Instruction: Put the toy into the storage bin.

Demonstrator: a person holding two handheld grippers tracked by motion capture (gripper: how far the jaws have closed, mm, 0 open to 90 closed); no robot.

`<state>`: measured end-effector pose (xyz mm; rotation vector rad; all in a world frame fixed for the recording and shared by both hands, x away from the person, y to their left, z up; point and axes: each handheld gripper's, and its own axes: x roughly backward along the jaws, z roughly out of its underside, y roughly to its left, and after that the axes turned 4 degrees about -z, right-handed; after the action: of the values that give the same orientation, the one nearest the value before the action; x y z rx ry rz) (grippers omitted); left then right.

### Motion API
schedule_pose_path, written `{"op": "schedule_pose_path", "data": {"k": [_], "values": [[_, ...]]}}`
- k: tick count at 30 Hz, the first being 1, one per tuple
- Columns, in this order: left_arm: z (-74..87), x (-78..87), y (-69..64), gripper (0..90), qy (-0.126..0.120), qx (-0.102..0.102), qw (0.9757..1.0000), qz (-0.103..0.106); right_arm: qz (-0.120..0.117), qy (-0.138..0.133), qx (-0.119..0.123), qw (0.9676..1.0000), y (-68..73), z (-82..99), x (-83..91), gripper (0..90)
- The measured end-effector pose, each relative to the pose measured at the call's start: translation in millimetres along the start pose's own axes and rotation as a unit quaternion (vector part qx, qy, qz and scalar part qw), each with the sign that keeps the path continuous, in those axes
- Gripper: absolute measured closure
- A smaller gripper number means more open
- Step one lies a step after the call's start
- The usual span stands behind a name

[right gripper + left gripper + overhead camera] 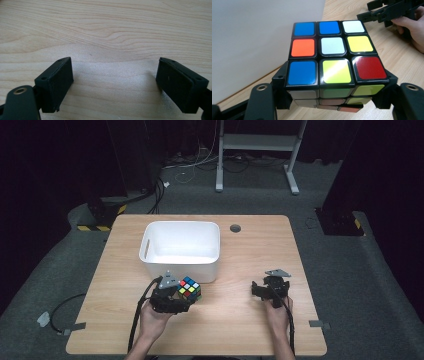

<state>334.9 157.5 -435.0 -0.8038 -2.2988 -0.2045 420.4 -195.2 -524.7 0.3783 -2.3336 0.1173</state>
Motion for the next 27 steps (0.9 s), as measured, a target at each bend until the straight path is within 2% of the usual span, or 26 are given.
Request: {"op": "schedule_pose_path", "data": {"k": [10,14,17,27], "values": [[-5.6,5.8,0.9,33.4,0.009,-0.015,0.9998,0.013,0.0,0.0,0.0,1.0,0.0,0.0,0.0,14.1],[-7.9,9.9,2.9,33.4,0.005,-0.011,0.9997,0.021,0.0,0.0,0.0,1.0,0.0,0.0,0.0,14.1],[-11.6,13.9,4.1,33.4,0.005,-0.012,0.9998,0.017,0.0,0.0,0.0,1.0,0.1,0.1,0.1,14.1],[-19.8,20.0,6.9,33.4,-0.005,-0.007,0.9998,0.021,0.0,0.0,0.0,1.0,0.1,0.1,0.1,14.1]]}}
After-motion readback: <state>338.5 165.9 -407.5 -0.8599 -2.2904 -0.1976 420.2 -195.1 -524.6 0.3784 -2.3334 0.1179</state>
